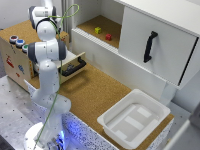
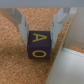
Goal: Put the grasped purple object in the drawer
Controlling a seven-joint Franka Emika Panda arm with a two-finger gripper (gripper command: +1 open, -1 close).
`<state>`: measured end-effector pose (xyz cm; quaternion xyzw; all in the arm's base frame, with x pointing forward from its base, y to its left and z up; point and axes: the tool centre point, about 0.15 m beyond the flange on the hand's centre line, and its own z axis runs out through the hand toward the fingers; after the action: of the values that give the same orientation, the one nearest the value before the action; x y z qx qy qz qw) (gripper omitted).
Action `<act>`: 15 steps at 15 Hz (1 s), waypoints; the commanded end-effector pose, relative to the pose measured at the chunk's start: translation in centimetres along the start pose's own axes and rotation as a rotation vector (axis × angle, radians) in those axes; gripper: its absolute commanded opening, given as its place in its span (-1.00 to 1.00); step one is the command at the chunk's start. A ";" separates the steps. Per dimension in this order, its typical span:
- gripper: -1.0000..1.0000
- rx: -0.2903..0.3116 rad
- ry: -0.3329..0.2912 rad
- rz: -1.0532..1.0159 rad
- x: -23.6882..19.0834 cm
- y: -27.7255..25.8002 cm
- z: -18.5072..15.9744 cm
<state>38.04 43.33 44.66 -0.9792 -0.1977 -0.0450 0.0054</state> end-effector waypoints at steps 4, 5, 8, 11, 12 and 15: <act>-1.00 -0.027 -0.015 0.001 -8.1 8.4 -2.3; -1.00 -0.016 -0.019 -0.020 -9.1 9.4 -1.8; -1.00 -0.005 -0.030 -0.133 -11.9 11.8 0.0; -1.00 0.021 -0.018 -0.226 -13.5 13.7 1.9; -1.00 0.032 -0.018 -0.270 -13.8 14.2 2.7; -1.00 0.085 0.002 -0.434 -14.0 15.0 4.9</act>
<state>32.95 29.05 43.24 -0.9461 -0.3179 0.0363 -0.0494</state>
